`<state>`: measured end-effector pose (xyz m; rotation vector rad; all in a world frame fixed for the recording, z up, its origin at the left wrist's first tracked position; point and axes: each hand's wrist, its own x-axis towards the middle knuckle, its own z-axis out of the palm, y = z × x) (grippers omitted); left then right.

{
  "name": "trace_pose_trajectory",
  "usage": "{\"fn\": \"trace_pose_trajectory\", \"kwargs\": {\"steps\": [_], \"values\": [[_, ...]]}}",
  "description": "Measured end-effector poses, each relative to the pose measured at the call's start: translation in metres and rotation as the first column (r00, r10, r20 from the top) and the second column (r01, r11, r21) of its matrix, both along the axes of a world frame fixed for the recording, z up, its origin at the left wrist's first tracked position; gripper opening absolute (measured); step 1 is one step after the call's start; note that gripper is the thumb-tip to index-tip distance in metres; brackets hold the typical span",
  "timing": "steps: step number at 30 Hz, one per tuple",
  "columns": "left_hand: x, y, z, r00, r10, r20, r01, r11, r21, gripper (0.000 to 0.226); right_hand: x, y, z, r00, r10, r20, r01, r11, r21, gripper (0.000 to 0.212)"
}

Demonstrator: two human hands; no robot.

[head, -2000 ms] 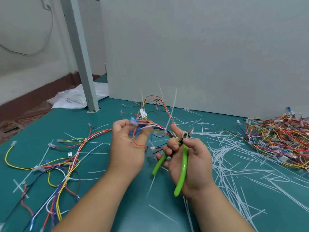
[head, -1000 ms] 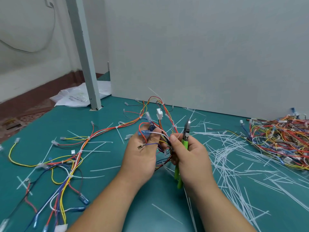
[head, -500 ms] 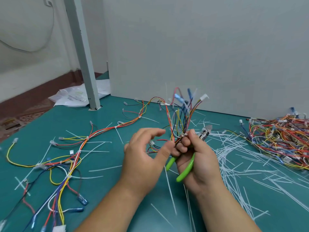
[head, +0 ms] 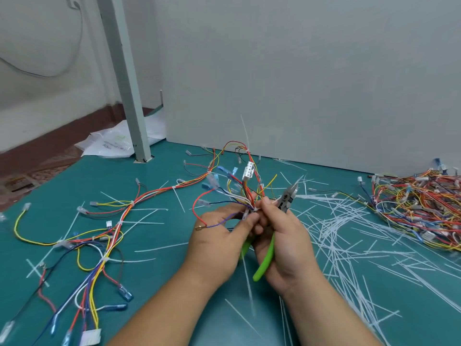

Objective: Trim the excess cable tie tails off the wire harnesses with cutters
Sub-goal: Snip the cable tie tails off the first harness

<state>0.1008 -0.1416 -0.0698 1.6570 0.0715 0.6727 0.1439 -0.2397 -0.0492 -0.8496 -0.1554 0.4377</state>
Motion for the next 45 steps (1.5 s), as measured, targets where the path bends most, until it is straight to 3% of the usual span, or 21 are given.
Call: {"fn": "trace_pose_trajectory", "kwargs": {"steps": [2,6,11,13,15,17,21,26,30,33,38,45], "values": [[0.002,0.002,-0.002,0.999,0.034,-0.006,-0.034,0.998,-0.060,0.009,-0.002,0.001,0.001,0.999,0.027,0.035,-0.026,0.999,-0.020,0.010],[0.002,0.008,-0.001,0.989,0.149,-0.019,-0.150,0.974,-0.172,0.016,-0.006,0.003,0.000,0.998,0.070,0.000,-0.070,0.996,-0.050,0.031],[0.002,0.017,0.002,0.956,0.292,-0.034,-0.293,0.935,-0.199,0.010,-0.007,-0.004,0.001,0.989,0.144,0.018,-0.142,0.986,-0.084,0.062],[0.002,0.018,0.003,0.944,0.326,-0.050,-0.330,0.928,-0.173,0.012,-0.008,-0.005,0.002,0.980,0.183,0.080,-0.150,0.938,-0.314,0.069],[0.001,0.020,0.002,0.937,0.344,-0.059,-0.349,0.924,-0.155,0.011,-0.012,-0.005,0.001,0.951,0.206,0.230,-0.022,0.787,-0.617,0.067],[0.000,0.021,0.001,0.929,0.365,-0.062,-0.369,0.923,-0.110,0.015,-0.016,-0.003,-0.001,0.893,0.221,0.391,0.134,0.700,-0.702,0.058],[-0.002,0.021,0.002,0.947,0.318,-0.050,-0.318,0.948,0.008,0.026,-0.019,-0.004,-0.004,0.792,0.215,0.571,0.316,0.656,-0.685,0.047],[-0.003,0.025,0.007,0.952,0.307,-0.013,-0.306,0.950,0.056,0.020,-0.019,-0.004,-0.008,0.738,0.302,0.603,0.304,0.649,-0.697,0.063],[-0.003,0.029,0.008,0.927,0.374,-0.005,-0.374,0.927,0.027,0.027,-0.019,-0.003,-0.013,0.741,0.263,0.618,0.346,0.639,-0.687,0.063],[0.000,0.033,0.010,0.912,0.409,0.023,-0.404,0.908,-0.107,0.025,-0.016,-0.003,-0.012,0.747,0.202,0.634,0.381,0.651,-0.656,0.058],[-0.001,0.032,0.014,0.934,0.351,0.069,-0.323,0.911,-0.258,0.011,-0.018,-0.001,-0.010,0.694,0.084,0.715,0.481,0.685,-0.547,0.051],[-0.001,0.024,0.014,0.959,0.266,0.102,-0.227,0.930,-0.288,0.014,-0.017,-0.002,-0.015,0.653,0.072,0.754,0.521,0.680,-0.516,0.050]]}}
